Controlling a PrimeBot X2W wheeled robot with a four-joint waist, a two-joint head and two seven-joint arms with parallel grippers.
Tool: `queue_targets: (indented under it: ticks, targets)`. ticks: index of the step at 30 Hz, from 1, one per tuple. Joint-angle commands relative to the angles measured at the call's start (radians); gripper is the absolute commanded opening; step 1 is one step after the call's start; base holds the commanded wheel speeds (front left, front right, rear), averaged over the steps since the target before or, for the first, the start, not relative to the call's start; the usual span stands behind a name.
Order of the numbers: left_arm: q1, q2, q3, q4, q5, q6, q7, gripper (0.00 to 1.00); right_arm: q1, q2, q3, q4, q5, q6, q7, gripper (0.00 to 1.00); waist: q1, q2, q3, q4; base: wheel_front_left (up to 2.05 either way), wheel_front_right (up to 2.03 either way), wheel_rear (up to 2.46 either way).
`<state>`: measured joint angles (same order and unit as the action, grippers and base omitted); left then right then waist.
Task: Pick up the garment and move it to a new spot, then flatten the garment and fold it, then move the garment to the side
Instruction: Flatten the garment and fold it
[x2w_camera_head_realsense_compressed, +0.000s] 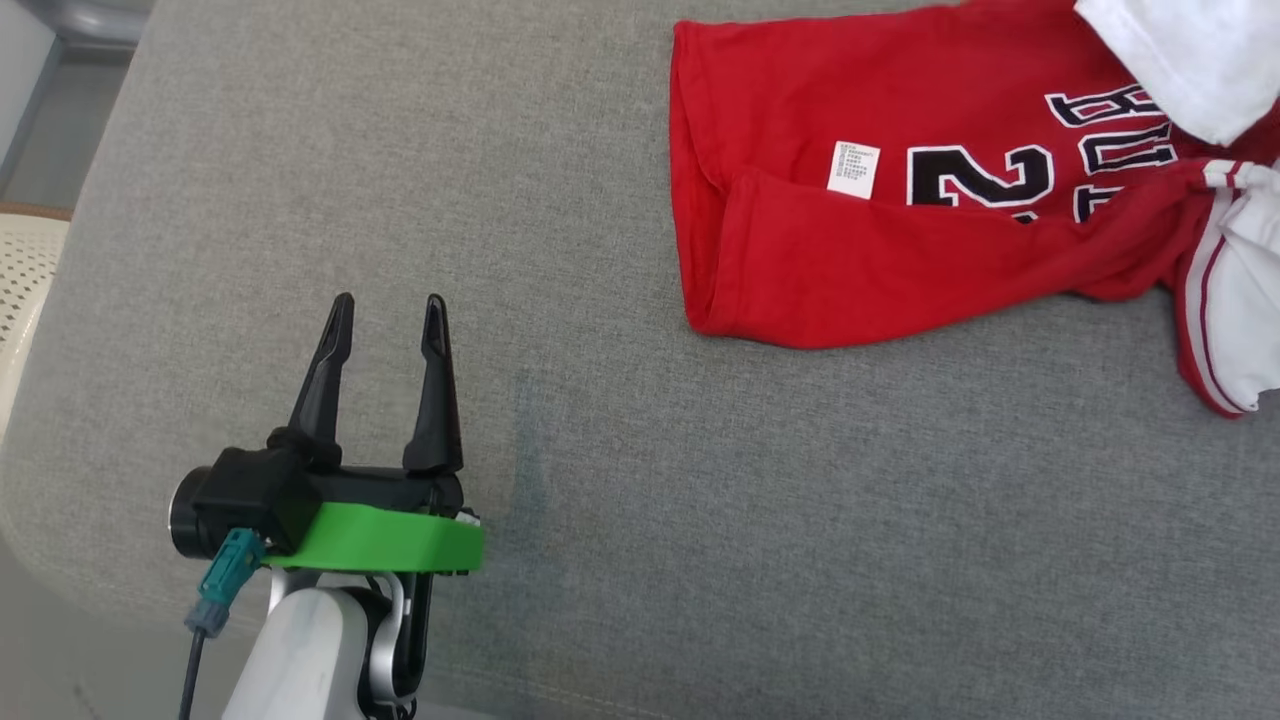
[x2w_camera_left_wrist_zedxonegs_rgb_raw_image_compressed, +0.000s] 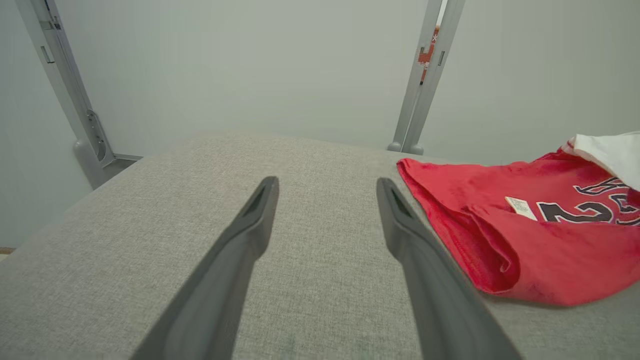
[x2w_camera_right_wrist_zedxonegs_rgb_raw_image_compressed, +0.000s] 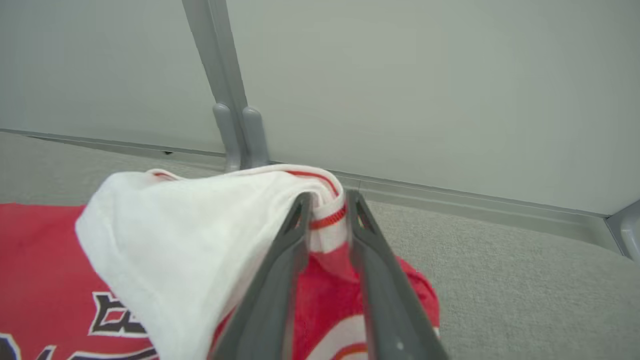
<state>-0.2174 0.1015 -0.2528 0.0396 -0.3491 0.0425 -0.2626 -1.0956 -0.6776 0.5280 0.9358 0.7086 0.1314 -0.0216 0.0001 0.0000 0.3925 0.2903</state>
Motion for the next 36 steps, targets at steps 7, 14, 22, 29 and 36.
queue_targets:
  ticks: [7,14,22,29,36]
  targets:
    - [-0.014,0.003,-0.006,0.053,0.021,-0.029,-0.003,1.00,0.076,0.104,0.026,0.043,0.036,-0.001,-0.137,1.00,-0.0001,0.0000,-0.085,-0.054,0.00,0.00,0.00]
    - [-0.030,0.047,-0.018,0.085,0.025,-0.048,0.056,1.00,0.219,0.159,0.069,-0.103,0.083,-0.002,-0.219,1.00,-0.0001,0.0000,-0.212,-0.174,0.00,0.00,0.00]
    - [-0.090,0.127,-0.041,0.112,-0.004,-0.092,0.296,1.00,0.428,0.185,-0.003,-0.318,0.061,-0.001,-0.243,1.00,-0.0001,0.0000,-0.281,-0.315,0.00,0.00,0.00]
    - [-0.220,0.201,-0.055,0.126,-0.095,-0.149,0.550,1.00,0.638,0.246,-0.191,-0.546,0.015,-0.001,-0.244,1.00,-0.0001,0.0000,-0.251,-0.419,0.00,0.00,0.00]
    - [-0.365,0.265,-0.089,0.259,-0.287,-0.173,0.717,1.00,0.737,0.318,-0.255,-0.660,-0.008,-0.001,-0.244,1.00,-0.0001,0.0000,-0.175,-0.509,0.00,0.00,0.00]
